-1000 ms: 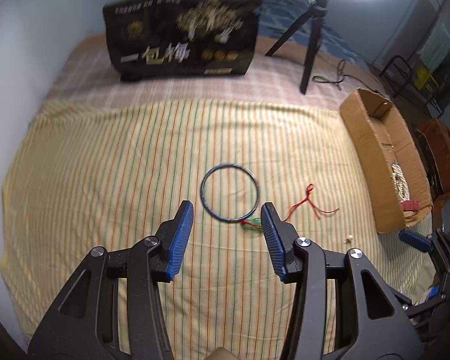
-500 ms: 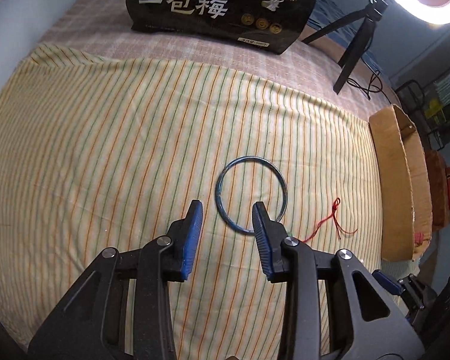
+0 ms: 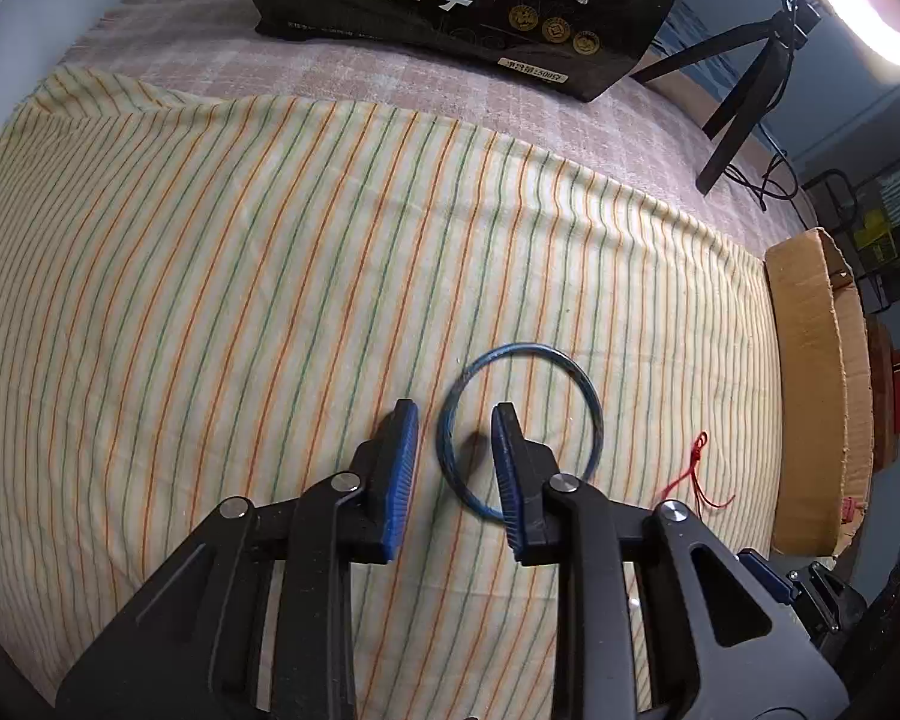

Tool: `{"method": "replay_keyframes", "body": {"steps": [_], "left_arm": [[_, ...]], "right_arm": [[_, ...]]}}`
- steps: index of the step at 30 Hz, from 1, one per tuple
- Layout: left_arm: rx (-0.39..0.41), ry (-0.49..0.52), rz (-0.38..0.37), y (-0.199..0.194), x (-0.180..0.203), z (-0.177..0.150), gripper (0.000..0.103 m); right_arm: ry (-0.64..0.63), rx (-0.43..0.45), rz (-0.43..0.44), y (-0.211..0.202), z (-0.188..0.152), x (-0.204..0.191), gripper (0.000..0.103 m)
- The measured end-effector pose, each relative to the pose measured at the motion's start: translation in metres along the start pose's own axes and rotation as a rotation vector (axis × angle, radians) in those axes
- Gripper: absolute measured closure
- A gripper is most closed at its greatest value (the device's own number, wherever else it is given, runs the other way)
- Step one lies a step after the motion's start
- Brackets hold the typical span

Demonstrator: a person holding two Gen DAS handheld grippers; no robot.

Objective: Organize jewelry
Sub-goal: 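Move both tools back toward the dark bangle on the sheet, then grasp the dark blue bangle with left tool while right tool grasps pearl earring, then carry bangle and pearl earring into the cardboard box and open both tools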

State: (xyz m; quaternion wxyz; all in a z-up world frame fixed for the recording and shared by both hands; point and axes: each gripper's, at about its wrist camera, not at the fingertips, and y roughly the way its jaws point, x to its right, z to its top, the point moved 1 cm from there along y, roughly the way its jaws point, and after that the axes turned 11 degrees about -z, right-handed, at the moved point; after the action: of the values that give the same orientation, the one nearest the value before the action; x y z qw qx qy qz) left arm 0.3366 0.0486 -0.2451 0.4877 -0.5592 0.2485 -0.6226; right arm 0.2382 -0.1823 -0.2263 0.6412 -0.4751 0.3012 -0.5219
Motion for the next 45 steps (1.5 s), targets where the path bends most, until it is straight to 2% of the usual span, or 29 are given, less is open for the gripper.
{"method": "replay_keyframes", "body": {"steps": [5,10,12,19,33,36,45], "left_arm": [[0.001,0.016,0.016,0.006,-0.001,0.004,0.091],[0.004,0.028,0.033,0.007,-0.003,0.005,0.099],[0.008,0.014,0.021,0.005,-0.005,0.005,0.1],[0.031,0.007,0.01,-0.009,-0.007,0.002,0.101],[0.108,0.029,-0.102,-0.06,0.014,0.002,0.102],[0.127,0.039,-0.145,-0.072,0.022,0.002,0.102],[0.155,0.076,-0.199,-0.086,0.048,0.001,0.102]], "right_arm": [[-0.003,-0.003,-0.006,0.003,0.002,-0.001,0.073],[-0.001,-0.003,-0.009,0.005,0.003,-0.002,0.082],[0.0,-0.001,-0.006,0.005,0.004,-0.002,0.088],[0.031,0.011,0.034,0.001,0.006,0.001,0.088],[0.069,0.107,0.077,-0.038,0.017,0.004,0.088],[0.081,0.126,0.082,-0.045,0.021,0.007,0.088],[0.127,0.179,0.083,-0.065,0.027,0.025,0.088]]}}
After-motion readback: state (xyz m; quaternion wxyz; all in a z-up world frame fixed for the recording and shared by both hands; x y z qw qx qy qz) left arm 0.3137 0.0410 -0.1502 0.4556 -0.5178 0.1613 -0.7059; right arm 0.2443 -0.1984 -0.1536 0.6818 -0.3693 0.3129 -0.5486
